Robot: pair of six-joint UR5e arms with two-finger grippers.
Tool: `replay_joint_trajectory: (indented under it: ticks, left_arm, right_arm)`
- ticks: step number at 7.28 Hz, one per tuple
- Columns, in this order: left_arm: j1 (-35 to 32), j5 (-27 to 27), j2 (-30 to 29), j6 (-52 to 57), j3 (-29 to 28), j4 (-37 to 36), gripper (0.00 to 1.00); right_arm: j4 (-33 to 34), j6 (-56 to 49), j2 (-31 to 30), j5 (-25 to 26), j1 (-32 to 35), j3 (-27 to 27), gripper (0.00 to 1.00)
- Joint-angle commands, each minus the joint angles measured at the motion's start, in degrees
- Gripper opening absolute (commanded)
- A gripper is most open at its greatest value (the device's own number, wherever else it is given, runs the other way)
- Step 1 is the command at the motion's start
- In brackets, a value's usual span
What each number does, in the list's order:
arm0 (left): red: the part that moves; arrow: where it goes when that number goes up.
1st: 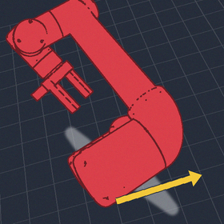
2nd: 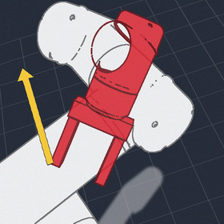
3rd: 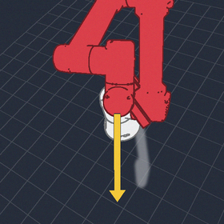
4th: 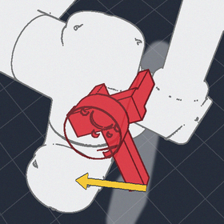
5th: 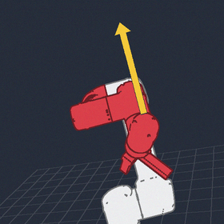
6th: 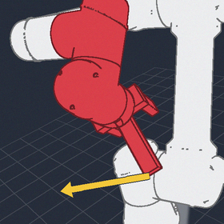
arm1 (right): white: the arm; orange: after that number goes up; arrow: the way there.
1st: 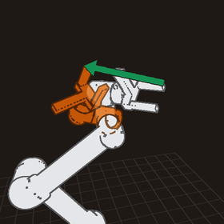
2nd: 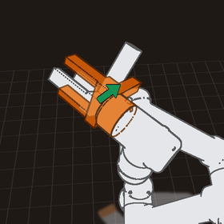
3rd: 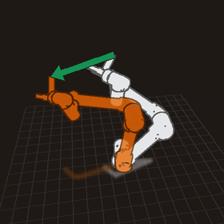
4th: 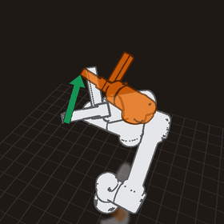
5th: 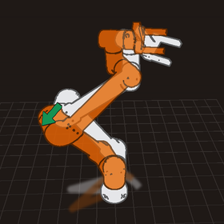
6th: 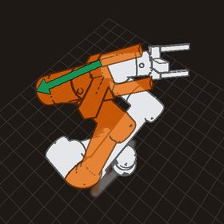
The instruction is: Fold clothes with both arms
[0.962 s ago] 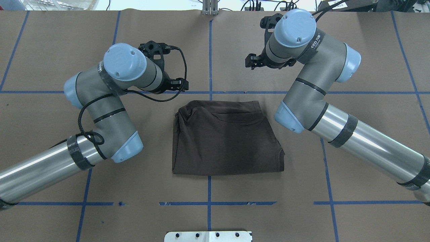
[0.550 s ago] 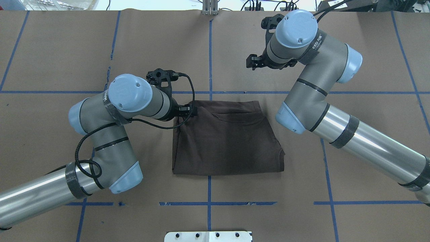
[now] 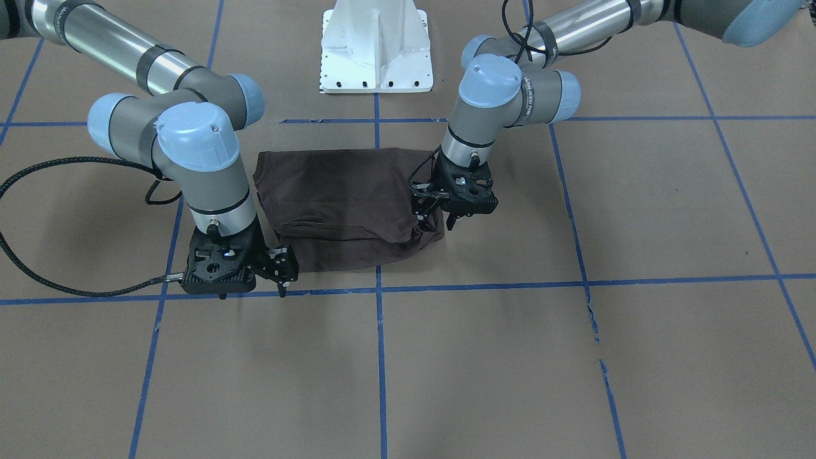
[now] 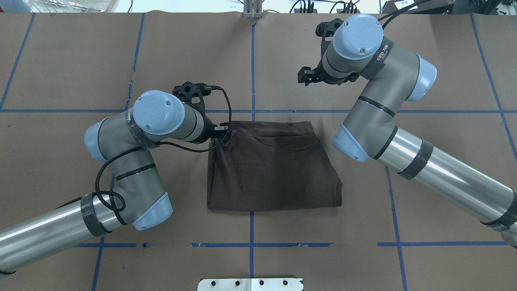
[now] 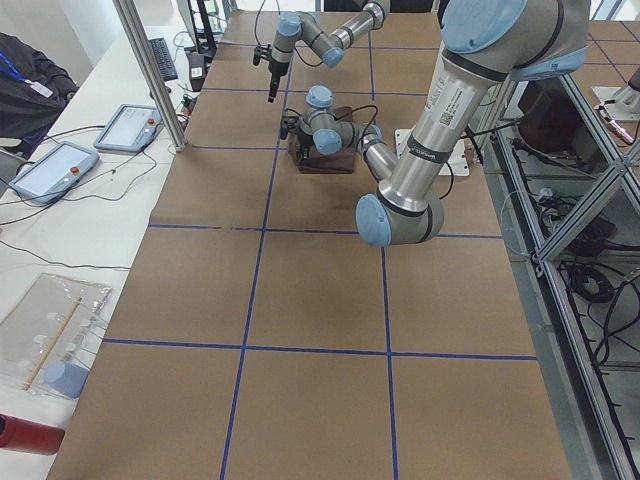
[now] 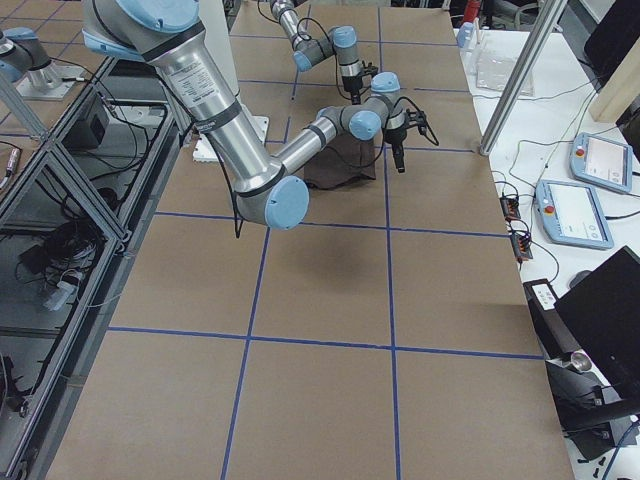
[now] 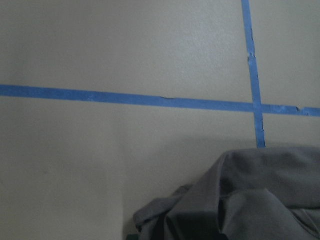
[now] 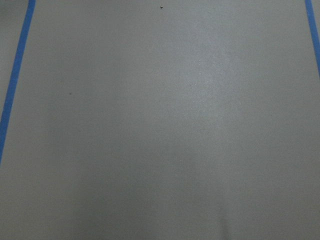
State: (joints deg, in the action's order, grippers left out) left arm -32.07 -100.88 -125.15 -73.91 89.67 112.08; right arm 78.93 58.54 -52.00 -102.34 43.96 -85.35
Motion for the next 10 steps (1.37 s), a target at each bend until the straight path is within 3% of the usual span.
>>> replay_joint_trajectory:
  ticks: [1,2,4,8,10]
  left_arm:
    - [-0.45,0.16,-0.10,-0.09,-2.64,0.24,0.59]
    - [-0.27,0.16,-0.27,-0.61,-2.83,0.85,0.46]
    - [-0.01,0.16,-0.01,-1.32,-4.06,2.26,0.33]
    - [-0.19,-0.19,-0.71,-1.40,-2.92,3.67,0.33]
    - [-0.01,-0.02,-0.36,-1.58,-3.01,3.67,0.00]
  right_arm:
    - [0.00,0.00,-0.12,0.03,-0.01,0.01,1.00]
    - [0.00,0.00,-0.21,0.12,-0.01,0.01,1.00]
    - [0.00,0.00,-0.21,0.12,-0.01,0.01,1.00]
    - [0.00,0.00,-0.12,0.12,-0.01,0.01,1.00]
    - [0.00,0.00,-0.21,0.12,-0.01,-0.08,1.00]
